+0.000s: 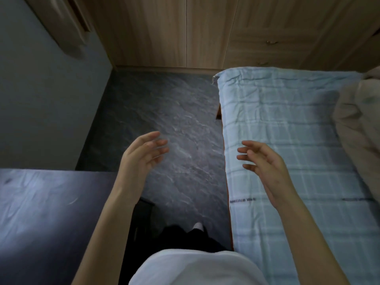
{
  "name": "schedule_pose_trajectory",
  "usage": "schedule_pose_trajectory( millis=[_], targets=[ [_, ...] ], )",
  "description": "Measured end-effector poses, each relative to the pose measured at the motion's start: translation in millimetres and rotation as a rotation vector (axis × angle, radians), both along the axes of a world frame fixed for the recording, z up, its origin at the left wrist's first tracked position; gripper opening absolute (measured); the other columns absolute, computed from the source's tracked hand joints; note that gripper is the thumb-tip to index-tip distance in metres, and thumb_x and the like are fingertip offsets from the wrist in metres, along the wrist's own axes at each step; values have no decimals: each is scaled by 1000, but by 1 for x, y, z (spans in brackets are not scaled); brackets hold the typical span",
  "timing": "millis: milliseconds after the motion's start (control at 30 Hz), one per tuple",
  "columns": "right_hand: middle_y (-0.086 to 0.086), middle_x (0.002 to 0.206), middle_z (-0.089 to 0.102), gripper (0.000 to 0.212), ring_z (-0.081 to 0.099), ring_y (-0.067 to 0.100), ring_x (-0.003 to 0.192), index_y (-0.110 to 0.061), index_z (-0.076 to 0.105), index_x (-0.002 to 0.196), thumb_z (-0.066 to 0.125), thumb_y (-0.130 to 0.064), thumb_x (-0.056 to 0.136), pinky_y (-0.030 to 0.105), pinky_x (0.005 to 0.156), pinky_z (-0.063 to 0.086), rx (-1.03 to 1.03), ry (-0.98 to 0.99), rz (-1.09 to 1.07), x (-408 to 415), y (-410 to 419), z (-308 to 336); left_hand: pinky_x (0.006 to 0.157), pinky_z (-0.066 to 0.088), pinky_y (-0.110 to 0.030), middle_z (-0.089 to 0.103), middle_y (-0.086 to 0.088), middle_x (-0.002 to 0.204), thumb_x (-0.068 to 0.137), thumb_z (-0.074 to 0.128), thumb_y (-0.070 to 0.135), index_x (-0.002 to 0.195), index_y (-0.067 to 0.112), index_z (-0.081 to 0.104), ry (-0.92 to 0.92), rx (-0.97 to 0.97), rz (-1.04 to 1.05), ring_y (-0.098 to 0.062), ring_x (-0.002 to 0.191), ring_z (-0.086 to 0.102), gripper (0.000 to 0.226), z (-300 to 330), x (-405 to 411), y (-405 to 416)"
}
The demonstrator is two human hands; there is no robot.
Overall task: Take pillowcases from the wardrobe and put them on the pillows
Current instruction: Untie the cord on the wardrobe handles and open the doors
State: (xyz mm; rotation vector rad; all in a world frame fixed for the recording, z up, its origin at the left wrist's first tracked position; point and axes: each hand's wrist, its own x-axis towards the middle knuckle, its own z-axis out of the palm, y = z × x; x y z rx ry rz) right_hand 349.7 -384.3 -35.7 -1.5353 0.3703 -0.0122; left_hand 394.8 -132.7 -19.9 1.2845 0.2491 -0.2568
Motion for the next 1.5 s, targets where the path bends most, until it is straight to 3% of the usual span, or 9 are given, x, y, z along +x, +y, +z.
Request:
schedule_pose_trajectory(
  millis=[200,567,767,933,1067,1200,1300,1500],
  targets=[
    [-3,95,69,23,67,13,87,-25,65,98,49,-10,92,21,71,51,28,16,28,95,-26,-6,89,42,-32,66,-5,97,91,39,9,103,18,61,31,26,42,-16,89,64,27,-7,86,-17],
    [-1,96,69,24,67,11,85,-27,65,99,50,-9,92,27,74,48,-32,1,-19,322,-46,-13,88,45,-30,71,1,92,90,43,9,101,21,63,10,89,60,-14,89,67,26,-5,314,-25],
    [-7,87,72,26,69,13,84,-28,67,94,52,-7,90,28,76,49,-29,-32,-116,429,-73,-4,84,47,-28,71,2,88,89,47,11,101,20,63,4,107,-36,-15,87,67,22,3,436,-56],
    [0,92,70,26,68,15,83,-24,65,97,49,-4,90,29,77,48,-19,-41,-149,510,-105,-9,86,47,-31,73,4,86,67,57,30,100,21,63,16,109,-84,-12,85,69,35,0,519,-87],
    [7,96,66,28,66,19,84,-25,64,94,48,-2,90,25,75,49,-38,-53,-98,586,-130,-10,94,43,-35,71,2,87,83,52,14,99,19,62,38,115,-46,-15,87,66,19,-7,588,-125],
    [1,90,67,29,67,6,74,-22,63,96,47,2,90,13,65,51,-25,-54,-49,647,-157,-6,93,42,-35,70,2,85,82,53,15,96,19,63,45,81,-39,-15,85,66,18,2,653,-164],
    [1,89,68,25,67,5,73,-16,63,100,48,1,90,12,65,51,-27,-36,-70,693,-183,-4,92,43,-34,69,-2,90,85,50,14,97,17,63,30,71,-43,-15,86,66,18,8,704,-188],
    [-6,82,72,25,68,12,78,-21,66,95,51,-3,89,14,66,51,13,-5,-119,766,-211,-14,91,44,-33,72,3,84,88,48,11,96,17,64,63,61,-74,-15,86,68,19,-1,784,-217]
  ],
)
